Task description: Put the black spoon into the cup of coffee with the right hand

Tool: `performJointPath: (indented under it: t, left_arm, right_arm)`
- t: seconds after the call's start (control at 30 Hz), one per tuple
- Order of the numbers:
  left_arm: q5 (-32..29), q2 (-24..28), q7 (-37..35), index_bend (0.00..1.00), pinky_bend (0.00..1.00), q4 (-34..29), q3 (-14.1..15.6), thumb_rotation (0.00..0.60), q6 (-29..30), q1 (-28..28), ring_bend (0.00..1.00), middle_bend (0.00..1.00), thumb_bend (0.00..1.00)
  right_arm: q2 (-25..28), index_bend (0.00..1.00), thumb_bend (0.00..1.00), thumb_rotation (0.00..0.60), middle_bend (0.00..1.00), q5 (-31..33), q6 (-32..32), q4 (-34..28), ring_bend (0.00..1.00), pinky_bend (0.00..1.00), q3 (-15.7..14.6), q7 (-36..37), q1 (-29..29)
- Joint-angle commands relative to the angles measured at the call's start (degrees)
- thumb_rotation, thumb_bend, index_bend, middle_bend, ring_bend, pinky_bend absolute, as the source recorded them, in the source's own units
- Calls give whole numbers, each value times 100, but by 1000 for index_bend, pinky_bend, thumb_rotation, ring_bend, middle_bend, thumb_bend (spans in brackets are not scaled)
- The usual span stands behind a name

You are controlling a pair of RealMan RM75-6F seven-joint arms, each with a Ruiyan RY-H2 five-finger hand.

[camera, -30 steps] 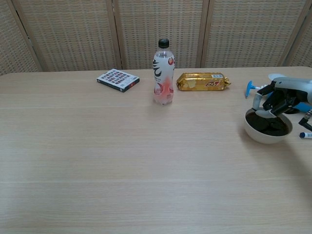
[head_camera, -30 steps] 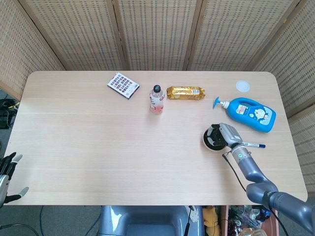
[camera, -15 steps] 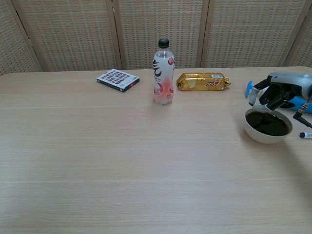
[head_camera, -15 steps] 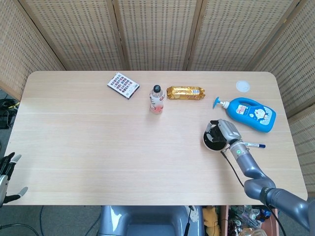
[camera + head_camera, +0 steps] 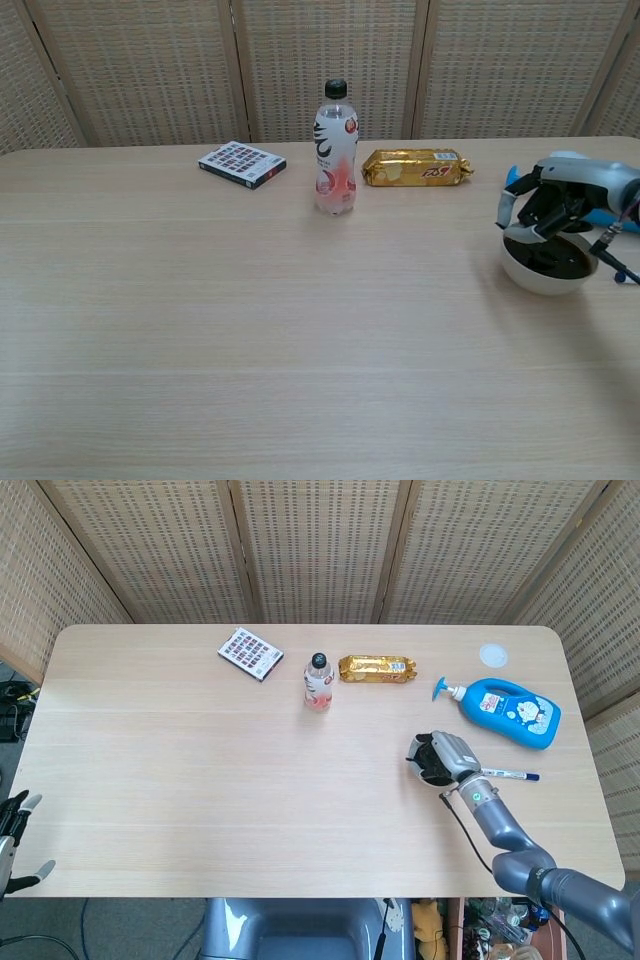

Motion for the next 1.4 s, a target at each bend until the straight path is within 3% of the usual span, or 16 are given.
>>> performJointPath:
  t: [0.03, 0.37, 0.9, 1.4]
  left_arm:
    - [-4, 4, -10, 0, 0, 7, 3, 600, 0, 5, 0, 0, 226]
    - [10, -3, -1, 0, 0, 0, 7, 600, 15, 15, 0, 0, 226]
    - [-25, 12, 26, 0, 0, -16, 17, 600, 32, 57, 0, 0, 225]
    - [-2, -27, -65, 0, 0, 75, 23, 600, 11, 57, 0, 0, 226]
  right_arm:
    - [27, 714, 644, 600, 915, 5, 23, -67, 940, 948, -28, -61, -18]
    - [110, 714, 644, 600, 915, 126, 40, -44, 940, 948, -51, -212, -54]
    - [-141, 714, 645, 600, 915, 112, -54, 525, 940, 948, 18, -244, 112]
    - [-54, 714, 645, 600, 915, 56, 24, 133, 940, 948, -84, -449, 72]
